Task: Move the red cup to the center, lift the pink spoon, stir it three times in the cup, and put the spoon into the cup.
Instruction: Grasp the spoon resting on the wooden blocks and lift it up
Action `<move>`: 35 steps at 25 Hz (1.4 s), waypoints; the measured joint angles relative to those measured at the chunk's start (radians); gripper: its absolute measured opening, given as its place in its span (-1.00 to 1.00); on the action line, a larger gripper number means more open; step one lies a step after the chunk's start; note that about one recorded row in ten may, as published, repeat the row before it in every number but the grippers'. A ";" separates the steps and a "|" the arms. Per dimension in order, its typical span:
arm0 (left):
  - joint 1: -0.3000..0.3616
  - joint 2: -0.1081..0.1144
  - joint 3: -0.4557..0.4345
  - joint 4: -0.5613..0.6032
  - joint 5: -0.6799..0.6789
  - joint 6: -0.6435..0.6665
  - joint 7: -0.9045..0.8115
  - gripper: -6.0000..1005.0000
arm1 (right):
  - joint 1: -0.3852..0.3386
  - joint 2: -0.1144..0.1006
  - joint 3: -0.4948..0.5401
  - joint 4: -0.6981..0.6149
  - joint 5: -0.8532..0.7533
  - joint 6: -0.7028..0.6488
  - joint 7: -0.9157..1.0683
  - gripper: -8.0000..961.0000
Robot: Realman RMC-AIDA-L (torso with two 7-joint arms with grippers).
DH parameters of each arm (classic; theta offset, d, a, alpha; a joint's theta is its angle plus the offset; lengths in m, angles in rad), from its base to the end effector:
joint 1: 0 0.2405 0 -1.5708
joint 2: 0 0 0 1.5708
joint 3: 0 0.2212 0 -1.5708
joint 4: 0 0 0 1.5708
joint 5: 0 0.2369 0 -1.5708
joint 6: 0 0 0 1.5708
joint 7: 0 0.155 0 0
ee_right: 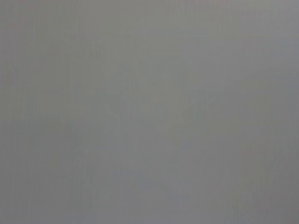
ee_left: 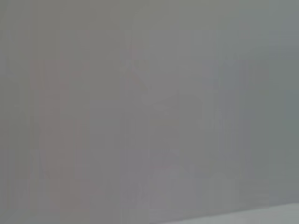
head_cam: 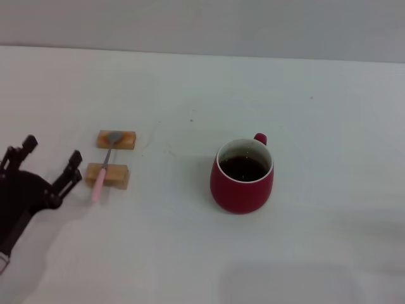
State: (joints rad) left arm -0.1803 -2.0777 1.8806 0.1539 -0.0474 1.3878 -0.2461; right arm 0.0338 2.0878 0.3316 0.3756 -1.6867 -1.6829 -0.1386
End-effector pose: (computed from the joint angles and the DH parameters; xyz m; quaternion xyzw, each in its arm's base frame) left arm -0.3379 0.2488 -0.0277 -0.7648 -0.1892 -0.3095 0.5324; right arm 0.3373 0.1878 -0.0031 -0.5564 0.2042 0.3021 0.7466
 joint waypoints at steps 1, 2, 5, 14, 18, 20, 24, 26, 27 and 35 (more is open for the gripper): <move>0.007 0.000 0.016 0.001 0.000 0.003 -0.005 0.54 | 0.000 0.000 0.001 -0.002 0.000 0.004 0.000 -0.99; 0.015 0.001 0.031 0.002 0.000 0.008 -0.010 0.54 | 0.000 0.000 0.001 -0.004 0.000 0.006 0.000 -0.99; 0.037 0.001 0.063 0.003 0.000 0.027 -0.013 0.54 | 0.000 0.000 0.001 -0.006 0.001 0.011 0.000 -0.99; 0.067 -0.001 0.141 0.009 0.000 0.023 -0.045 0.53 | 0.003 0.000 -0.004 -0.006 0.001 0.038 -0.002 -0.99; 0.062 -0.001 0.182 0.015 0.000 -0.025 -0.054 0.53 | 0.001 0.000 -0.003 -0.006 0.001 0.043 -0.001 -0.99; 0.058 -0.001 0.193 0.021 0.000 -0.041 -0.054 0.53 | 0.000 0.000 -0.003 -0.006 0.001 0.044 -0.001 -0.99; 0.056 -0.001 0.201 0.038 0.000 -0.082 -0.054 0.52 | -0.004 0.000 -0.003 -0.006 0.001 0.044 -0.001 -0.99; 0.053 -0.001 0.202 0.043 0.000 -0.096 -0.054 0.52 | -0.006 0.000 -0.004 -0.006 0.001 0.044 -0.001 -0.99; 0.052 -0.001 0.203 0.043 -0.001 -0.098 -0.055 0.52 | -0.007 0.000 -0.004 -0.006 0.001 0.044 -0.001 -0.99; 0.035 -0.001 0.204 0.043 -0.002 -0.133 -0.055 0.52 | -0.018 0.000 -0.005 -0.006 -0.002 0.037 0.003 -0.99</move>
State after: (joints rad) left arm -0.1455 -2.0785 2.0842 0.1966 -0.0498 1.2549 -0.3007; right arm 0.0157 2.0876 0.3267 0.3697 -1.6891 -1.6459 -0.1353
